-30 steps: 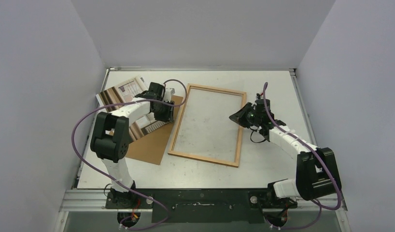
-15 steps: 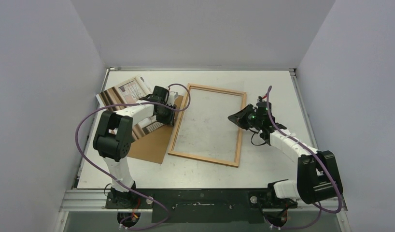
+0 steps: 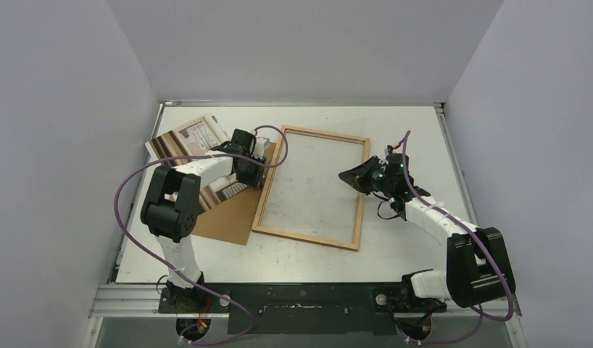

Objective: Put the photo into the frame

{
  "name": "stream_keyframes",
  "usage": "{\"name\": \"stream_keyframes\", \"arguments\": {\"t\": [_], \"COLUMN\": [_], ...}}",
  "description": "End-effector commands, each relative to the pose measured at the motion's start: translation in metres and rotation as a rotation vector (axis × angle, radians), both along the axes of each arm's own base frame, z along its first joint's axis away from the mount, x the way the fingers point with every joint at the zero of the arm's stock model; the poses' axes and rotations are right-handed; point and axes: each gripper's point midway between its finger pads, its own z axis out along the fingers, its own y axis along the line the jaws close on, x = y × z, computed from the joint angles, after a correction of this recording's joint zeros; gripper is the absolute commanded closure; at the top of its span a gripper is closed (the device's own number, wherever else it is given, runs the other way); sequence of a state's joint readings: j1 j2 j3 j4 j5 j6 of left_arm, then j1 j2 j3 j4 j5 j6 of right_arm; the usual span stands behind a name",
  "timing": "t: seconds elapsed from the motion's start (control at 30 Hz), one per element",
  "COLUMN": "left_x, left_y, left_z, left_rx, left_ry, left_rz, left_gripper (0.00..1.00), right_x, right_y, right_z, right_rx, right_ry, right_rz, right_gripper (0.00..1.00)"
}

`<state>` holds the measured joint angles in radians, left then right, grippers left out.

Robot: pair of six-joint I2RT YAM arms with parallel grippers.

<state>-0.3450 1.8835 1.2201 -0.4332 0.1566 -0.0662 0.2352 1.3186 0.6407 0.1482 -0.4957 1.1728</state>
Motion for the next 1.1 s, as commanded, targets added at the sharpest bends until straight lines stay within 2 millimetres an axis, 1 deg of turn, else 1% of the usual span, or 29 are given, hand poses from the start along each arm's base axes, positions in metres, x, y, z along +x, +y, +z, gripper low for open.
{"name": "stream_keyframes", "arguments": {"t": [0.0,0.1,0.3,0.53,0.63,0.9,1.07], "left_x": [0.001,0.0,0.0,0.0,-0.001,-0.001,-0.001], "left_y": [-0.006,-0.006,-0.006,-0.006,-0.006,-0.007,-0.008], "left_z": [-0.008,-0.008,-0.008,-0.009,-0.009,-0.008,-0.008], "left_rx": [-0.001,-0.001,-0.001,-0.002,-0.004,-0.008,-0.013], "left_ry": [0.009,0.01,0.014,0.016,0.02,0.019,0.022], "left_rz": [-0.019,-0.019,-0.014,-0.012,-0.009,-0.01,-0.006], "left_gripper": [0.74,0.74,0.75,0.75,0.75,0.76,0.76], "right_x": [0.009,0.009,0.006,0.006,0.008,0.008,0.01], "right_y": [0.013,0.017,0.02,0.026,0.025,0.025,0.029], "right_z": [0.047,0.061,0.065,0.086,0.083,0.053,0.042], "right_rx": [0.077,0.091,0.117,0.146,0.124,0.073,0.061], "right_ry": [-0.135,-0.169,-0.176,-0.23,-0.227,-0.188,-0.182], "right_rz": [0.036,0.048,0.051,0.067,0.069,0.081,0.115], "right_gripper": [0.95,0.95,0.95,0.95,0.95,0.95,0.95]}}
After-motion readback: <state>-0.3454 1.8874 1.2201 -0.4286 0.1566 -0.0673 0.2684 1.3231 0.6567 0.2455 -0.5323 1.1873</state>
